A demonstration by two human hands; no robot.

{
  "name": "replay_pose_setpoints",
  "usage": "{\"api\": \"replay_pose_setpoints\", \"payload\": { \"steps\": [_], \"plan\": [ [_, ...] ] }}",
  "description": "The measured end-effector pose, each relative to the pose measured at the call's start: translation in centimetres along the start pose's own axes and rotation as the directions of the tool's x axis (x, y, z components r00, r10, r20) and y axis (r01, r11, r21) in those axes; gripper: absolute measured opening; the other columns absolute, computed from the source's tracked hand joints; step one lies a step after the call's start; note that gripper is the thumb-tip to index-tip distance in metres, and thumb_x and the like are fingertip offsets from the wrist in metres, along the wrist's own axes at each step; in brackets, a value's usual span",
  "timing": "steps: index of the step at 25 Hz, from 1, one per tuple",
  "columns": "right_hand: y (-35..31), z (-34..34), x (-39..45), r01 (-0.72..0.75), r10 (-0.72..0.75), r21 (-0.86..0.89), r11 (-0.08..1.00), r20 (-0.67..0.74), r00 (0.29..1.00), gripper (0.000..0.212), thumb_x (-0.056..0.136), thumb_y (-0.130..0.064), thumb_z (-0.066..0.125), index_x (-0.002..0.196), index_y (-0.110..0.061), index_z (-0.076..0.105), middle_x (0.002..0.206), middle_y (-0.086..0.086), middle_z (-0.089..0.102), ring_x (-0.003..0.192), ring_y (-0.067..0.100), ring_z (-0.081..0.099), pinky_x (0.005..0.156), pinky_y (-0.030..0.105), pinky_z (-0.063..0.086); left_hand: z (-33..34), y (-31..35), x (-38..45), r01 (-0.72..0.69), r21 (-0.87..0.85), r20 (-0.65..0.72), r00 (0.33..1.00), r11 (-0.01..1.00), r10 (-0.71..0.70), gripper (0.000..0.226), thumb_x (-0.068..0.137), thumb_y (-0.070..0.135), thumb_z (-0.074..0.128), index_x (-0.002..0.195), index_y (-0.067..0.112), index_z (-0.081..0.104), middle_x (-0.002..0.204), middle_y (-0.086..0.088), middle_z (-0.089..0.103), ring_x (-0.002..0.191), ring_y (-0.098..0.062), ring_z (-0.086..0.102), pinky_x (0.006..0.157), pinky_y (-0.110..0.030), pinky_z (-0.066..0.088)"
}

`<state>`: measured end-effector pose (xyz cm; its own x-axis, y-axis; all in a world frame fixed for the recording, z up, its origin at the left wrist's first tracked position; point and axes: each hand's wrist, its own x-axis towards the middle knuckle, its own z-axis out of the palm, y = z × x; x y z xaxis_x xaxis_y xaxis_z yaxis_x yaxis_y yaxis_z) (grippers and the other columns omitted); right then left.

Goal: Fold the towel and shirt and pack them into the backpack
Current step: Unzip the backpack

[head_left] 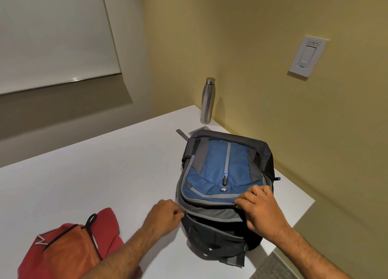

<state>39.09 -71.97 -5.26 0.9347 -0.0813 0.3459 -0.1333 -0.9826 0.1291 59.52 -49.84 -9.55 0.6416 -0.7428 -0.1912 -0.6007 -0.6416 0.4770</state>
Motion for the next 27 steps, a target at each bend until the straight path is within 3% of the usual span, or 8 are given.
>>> {"api": "replay_pose_setpoints", "payload": {
  "steps": [5, 9, 13, 17, 23, 27],
  "plan": [
    [-0.1, 0.1, 0.0, -0.015, 0.014, 0.019, 1.0, 0.047, 0.999, 0.029, 0.057, -0.023, 0.077, 0.086, -0.024, 0.076, 0.08, -0.01, 0.067, 0.077, 0.019, 0.055, 0.067, 0.036, 0.043, -0.7, -2.3, 1.3, 0.037, 0.006, -0.056, 0.998, 0.999, -0.037, 0.026, 0.094, 0.033, 0.06, 0.077, 0.021, 0.075, 0.08, 0.006, 0.075, 0.068, -0.009, 0.067, 0.07, -0.027, 0.055],
    [-1.0, 1.2, 0.0, -0.026, 0.022, 0.032, 0.999, 0.131, 0.991, 0.015, 0.067, -0.032, 0.069, 0.079, -0.026, 0.074, 0.074, -0.011, 0.062, 0.076, 0.017, 0.052, 0.065, 0.035, 0.039, -0.1, -2.8, 1.1, 0.029, 0.001, -0.044, 0.999, 1.0, -0.029, 0.026, 0.095, 0.032, 0.058, 0.081, 0.019, 0.076, 0.079, 0.005, 0.074, 0.068, -0.009, 0.066, 0.069, -0.025, 0.053],
    [-3.2, 2.1, 0.9, -0.075, 0.064, 0.052, 0.996, 0.192, 0.979, 0.022, 0.074, -0.047, 0.06, 0.081, -0.029, 0.071, 0.074, -0.011, 0.06, 0.076, 0.016, 0.051, 0.07, 0.035, 0.03, 0.2, -3.4, 1.3, 0.033, -0.021, -0.044, 0.998, 0.999, -0.034, 0.027, 0.095, 0.033, 0.058, 0.083, 0.017, 0.076, 0.078, 0.005, 0.074, 0.068, -0.01, 0.066, 0.069, -0.026, 0.055],
    [-7.3, 2.7, 4.3, -0.164, 0.137, 0.126, 0.978, 0.198, 0.971, 0.026, 0.079, -0.052, 0.054, 0.077, -0.029, 0.067, 0.072, -0.011, 0.06, 0.075, 0.015, 0.053, 0.07, 0.034, 0.042, 0.3, -3.5, 1.5, 0.028, -0.047, -0.034, 0.999, 0.998, -0.03, 0.027, 0.095, 0.032, 0.057, 0.084, 0.017, 0.076, 0.077, 0.006, 0.073, 0.069, -0.01, 0.066, 0.073, -0.029, 0.057],
    [-10.8, 4.5, 9.2, -0.121, 0.116, -0.006, 0.993, 0.328, 0.937, 0.033, 0.052, -0.052, 0.08, 0.052, -0.027, 0.06, 0.052, -0.009, 0.055, 0.054, 0.015, 0.056, 0.052, 0.034, 0.048, 0.2, -3.6, 1.5, -0.006, -0.055, -0.024, 1.0, 0.998, 0.004, 0.025, 0.095, 0.029, 0.056, 0.08, 0.019, 0.074, 0.063, 0.014, 0.058, 0.065, -0.008, 0.061, 0.071, -0.027, 0.055],
    [-11.4, 5.2, 9.6, -0.03, 0.046, -0.049, 0.998, 0.365, 0.93, 0.036, 0.033, -0.039, 0.086, 0.042, -0.022, 0.056, 0.046, -0.004, 0.052, 0.049, 0.018, 0.053, 0.05, 0.037, 0.047, 0.6, -4.1, 1.8, -0.015, -0.056, -0.029, 0.999, 0.998, 0.014, 0.027, 0.094, 0.032, 0.056, 0.086, 0.017, 0.077, 0.082, 0.004, 0.073, 0.073, -0.011, 0.066, 0.074, -0.03, 0.057]
  ]
}}
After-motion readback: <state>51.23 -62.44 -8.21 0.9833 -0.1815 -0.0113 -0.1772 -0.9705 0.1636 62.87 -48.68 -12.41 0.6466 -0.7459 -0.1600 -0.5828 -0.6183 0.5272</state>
